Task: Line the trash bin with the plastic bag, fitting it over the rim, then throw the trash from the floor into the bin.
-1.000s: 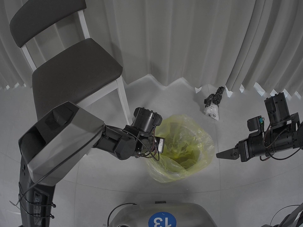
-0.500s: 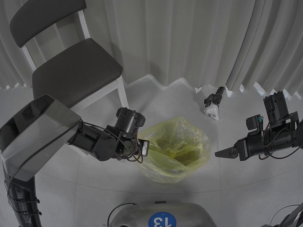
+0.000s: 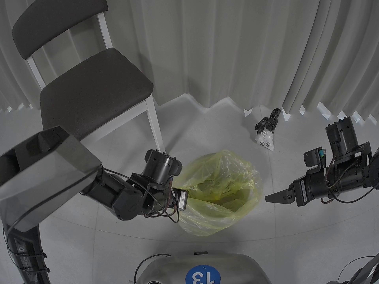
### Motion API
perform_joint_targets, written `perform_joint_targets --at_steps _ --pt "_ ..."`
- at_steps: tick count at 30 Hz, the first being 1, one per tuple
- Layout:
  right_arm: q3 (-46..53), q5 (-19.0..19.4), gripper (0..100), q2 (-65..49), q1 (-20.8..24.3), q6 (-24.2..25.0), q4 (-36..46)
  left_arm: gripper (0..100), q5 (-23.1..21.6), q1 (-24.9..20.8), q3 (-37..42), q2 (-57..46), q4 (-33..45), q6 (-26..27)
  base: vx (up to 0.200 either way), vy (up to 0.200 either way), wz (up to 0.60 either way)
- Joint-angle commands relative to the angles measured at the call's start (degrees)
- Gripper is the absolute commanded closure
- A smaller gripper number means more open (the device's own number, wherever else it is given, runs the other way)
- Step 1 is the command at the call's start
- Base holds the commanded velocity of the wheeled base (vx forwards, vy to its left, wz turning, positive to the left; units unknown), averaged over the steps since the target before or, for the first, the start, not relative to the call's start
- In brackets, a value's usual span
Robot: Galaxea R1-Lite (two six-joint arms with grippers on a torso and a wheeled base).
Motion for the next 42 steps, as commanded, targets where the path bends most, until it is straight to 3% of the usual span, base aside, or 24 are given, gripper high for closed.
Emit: perform_joint_targets --at_steps 1,8,18,29,30,42 --pt "0.2 0.0 0 0.1 0.8 0.0 0.1 100 0.0 -1.6 2.5 0.2 -1.1 -0.3 0.0 0.0 0.0" --pt "0.4 0.0 0 0.7 2.6 0.0 0.1 100 -0.7 -1.5 3.0 0.5 -1.4 -0.2 0.0 0.0 0.0" --pt "0.4 0.5 0 3.3 4.9 0.1 -0.2 100 -2.2 -2.4 12.7 0.5 -9.4 2.8 0.0 0.0 0.0" --pt "-0.5 1.6 0 4.4 5.0 0.2 -0.3 100 -2.2 0.2 10.9 1.0 -12.3 3.0 0.0 0.0 0.0" --pt "-0.5 1.6 0 4.4 5.0 0.2 -0.3 0 -2.2 0.5 11.3 0.4 -12.3 2.9 0.0 0.0 0.0" --pt "-1.1 1.6 0 4.7 5.3 0.2 -0.3 0 -2.1 1.1 11.9 -4.0 -12.3 2.1 0.0 0.0 0.0"
